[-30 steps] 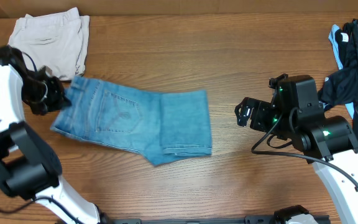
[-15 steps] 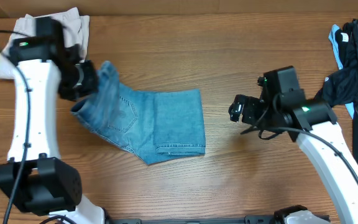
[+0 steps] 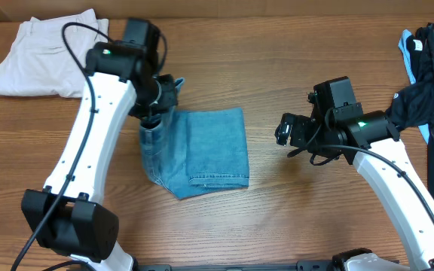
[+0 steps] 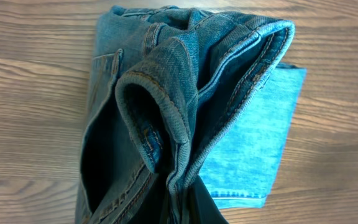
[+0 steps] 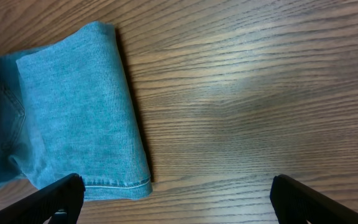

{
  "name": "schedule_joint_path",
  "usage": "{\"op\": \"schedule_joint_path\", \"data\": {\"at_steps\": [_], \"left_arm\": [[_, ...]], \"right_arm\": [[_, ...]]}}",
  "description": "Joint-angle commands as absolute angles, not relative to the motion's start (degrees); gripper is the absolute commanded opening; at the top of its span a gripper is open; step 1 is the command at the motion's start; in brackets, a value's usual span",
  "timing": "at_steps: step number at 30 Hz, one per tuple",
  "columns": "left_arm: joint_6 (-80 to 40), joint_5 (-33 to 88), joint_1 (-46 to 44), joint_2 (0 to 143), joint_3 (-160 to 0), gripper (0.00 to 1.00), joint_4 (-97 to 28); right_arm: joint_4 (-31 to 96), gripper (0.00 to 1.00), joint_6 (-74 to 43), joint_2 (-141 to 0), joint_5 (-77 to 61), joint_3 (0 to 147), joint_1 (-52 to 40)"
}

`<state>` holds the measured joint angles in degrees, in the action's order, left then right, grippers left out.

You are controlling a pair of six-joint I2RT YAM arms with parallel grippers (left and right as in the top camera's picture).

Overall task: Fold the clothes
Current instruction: 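Lift and fold the waistband end rightward over the jeans with the left gripper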

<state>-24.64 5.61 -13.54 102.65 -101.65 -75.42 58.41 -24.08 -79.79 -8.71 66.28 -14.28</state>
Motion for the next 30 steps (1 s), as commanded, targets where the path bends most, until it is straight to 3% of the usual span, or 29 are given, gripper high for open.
{"op": "schedule_joint_path", "data": {"at_steps": [1, 24, 30], "left_arm": [[-29.1, 4.4, -16.8, 102.1, -103.0, 0.04, -74.7], [-32.3, 4.4, -27.3, 102.3, -103.0, 0.04, -70.1], [-32.9, 4.4, -29.5, 103.6, -102.9, 0.09, -69.0]], "right_arm": [[58.2, 1.0, -23.7, -79.7, -7.3, 67.7, -14.2], [58.0, 1.0, -22.3, -85.8, -3.7, 67.5, -13.6], [57.9, 1.0, -22.3, -87.8, -3.9, 67.5, -13.4]]}}
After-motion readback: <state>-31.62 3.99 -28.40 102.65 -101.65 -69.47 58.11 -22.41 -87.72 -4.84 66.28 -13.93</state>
